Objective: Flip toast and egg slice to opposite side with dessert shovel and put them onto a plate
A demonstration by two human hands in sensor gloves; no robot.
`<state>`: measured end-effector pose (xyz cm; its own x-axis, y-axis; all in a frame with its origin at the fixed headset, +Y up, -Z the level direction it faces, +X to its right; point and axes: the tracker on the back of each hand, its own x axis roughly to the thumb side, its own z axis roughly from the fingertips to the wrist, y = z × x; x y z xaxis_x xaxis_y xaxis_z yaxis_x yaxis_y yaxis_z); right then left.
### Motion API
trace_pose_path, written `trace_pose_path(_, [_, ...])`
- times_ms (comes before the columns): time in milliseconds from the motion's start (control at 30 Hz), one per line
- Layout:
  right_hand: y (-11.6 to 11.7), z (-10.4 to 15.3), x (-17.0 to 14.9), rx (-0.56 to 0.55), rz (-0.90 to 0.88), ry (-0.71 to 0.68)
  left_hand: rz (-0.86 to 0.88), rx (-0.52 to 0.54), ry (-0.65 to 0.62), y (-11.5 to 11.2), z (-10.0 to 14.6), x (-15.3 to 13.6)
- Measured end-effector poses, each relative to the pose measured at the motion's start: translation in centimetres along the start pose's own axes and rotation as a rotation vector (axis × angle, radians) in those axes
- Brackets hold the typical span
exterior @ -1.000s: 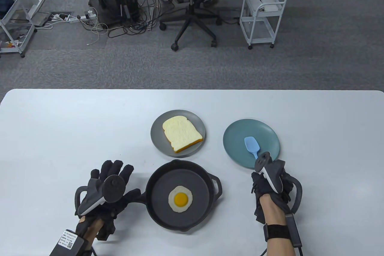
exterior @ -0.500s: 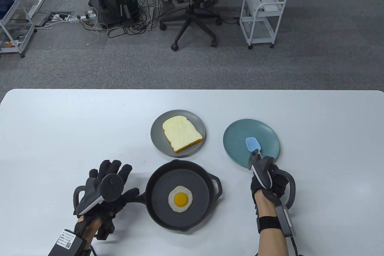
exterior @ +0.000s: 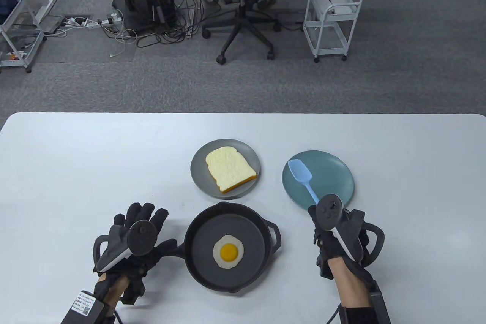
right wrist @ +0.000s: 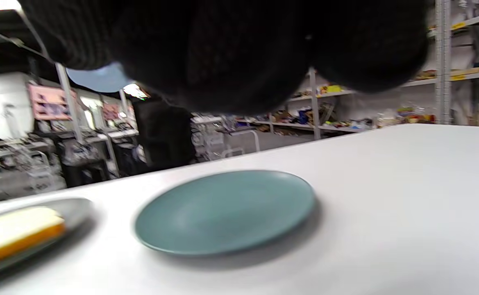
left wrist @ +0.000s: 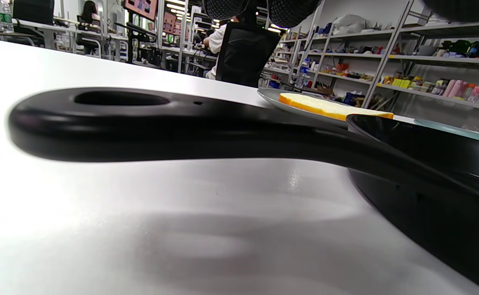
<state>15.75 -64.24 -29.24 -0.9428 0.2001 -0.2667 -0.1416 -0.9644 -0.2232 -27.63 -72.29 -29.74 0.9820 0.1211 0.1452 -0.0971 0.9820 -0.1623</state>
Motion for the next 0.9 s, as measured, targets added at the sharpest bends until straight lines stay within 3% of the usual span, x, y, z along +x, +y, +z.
trace_pose_path(200, [-1.2,4.1,3.4,-0.031,-0.11,-0.17,-0.015,-0.011,-0.001,-0.1,0.0,0.1])
trace_pose_path(400, [1.5,7.6,5.4,-0.094,-0.073,-0.351,0.007,-0.031,0.002,0.1,0.2,-0.3])
trace_pose_path(500, [2.5,7.8,4.8,-0.116,-0.074,-0.363,0.013,-0.051,-0.001,0.2,0.2,-0.4])
trace_pose_path(667, [3.9,7.7,3.4,-0.041,-0.113,-0.349,0.021,-0.148,-0.027,-0.1,0.3,-0.1])
trace_pose_path(900, [4.8,7.1,2.7,0.013,-0.117,-0.327,-0.13,-0.257,-0.061,-2.3,-0.4,1.4])
